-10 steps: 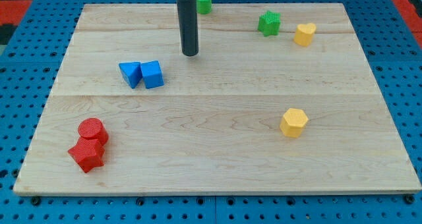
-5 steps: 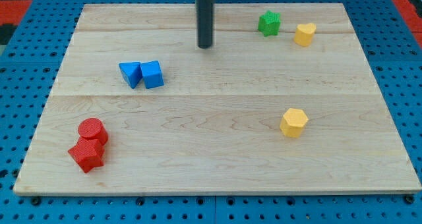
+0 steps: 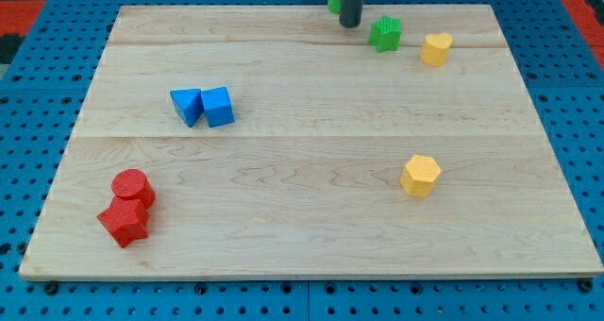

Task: Align the green circle green star and heart diagonally at the top right side of the board

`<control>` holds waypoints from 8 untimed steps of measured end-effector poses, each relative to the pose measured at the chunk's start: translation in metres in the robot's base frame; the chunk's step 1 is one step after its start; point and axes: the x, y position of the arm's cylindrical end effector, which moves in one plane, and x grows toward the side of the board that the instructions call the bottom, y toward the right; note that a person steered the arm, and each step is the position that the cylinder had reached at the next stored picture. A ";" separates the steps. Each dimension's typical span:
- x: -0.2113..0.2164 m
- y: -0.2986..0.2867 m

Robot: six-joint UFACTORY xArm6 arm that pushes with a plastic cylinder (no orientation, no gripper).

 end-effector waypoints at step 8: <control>0.030 0.123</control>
